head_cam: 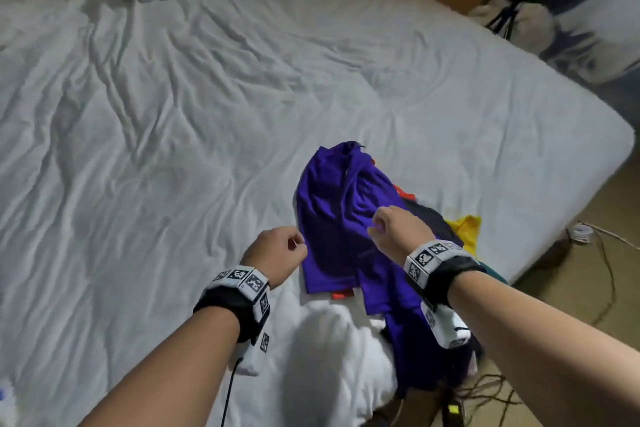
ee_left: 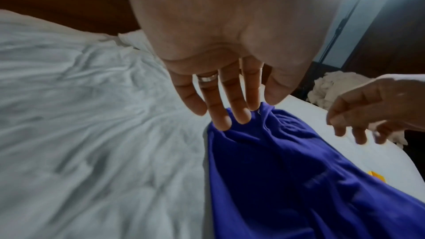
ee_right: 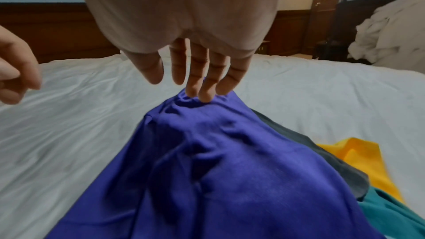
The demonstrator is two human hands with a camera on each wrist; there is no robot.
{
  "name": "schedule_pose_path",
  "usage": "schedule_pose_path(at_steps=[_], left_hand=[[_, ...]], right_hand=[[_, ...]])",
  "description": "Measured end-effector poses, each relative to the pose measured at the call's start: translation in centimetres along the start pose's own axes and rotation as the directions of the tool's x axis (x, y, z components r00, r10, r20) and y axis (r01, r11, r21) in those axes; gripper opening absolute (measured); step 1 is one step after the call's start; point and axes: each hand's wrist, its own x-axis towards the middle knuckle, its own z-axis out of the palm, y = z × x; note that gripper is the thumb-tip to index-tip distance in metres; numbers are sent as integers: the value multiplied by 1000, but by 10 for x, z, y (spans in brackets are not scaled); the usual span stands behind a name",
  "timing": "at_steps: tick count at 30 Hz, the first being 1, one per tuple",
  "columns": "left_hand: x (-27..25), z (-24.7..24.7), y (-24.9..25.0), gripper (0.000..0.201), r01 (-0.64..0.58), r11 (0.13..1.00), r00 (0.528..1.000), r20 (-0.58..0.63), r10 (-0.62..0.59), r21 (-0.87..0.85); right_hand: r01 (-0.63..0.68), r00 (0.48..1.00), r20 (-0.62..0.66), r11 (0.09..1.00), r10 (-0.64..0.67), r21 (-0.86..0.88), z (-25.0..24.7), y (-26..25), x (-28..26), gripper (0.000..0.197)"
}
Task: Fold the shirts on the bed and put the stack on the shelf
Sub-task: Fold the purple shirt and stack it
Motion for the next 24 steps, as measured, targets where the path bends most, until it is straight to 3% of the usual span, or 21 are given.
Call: schedule_pose_path(at_steps=[4,7,10,14,17,21,24], left_hand=[[38,29,16,4,10,1000,998,54,-8,-22],[53,39,18,4,26,1000,996,87,-25,-7],[63,37,14,5,52,999,996,76,-53,7],[68,21,17,7,54,998,998,34,-54,12],[60,0,28,7,38,999,999,-2,-38,-9],[36,-36,46,8,1,1000,998,-68,-2,-16],[8,-63,58,8,-53,998,988,-148,49,-20]], right_hand=[[15,999,-33,1000,-15,27,13,18,33,31],[49,996,-72,996,-54,-73,23,8,56,47],[-39,999,-10,987,38,-154,26,-6,76,62],[7,998,57,974,6,-225,19,-8,81,30],[1,995,100,999,3,-39,-13,-6,78,4],[-7,999,34,981,0,192,-68,-21,62,27],[6,1000,-7,957,-4,291,-107,-42,38,23]])
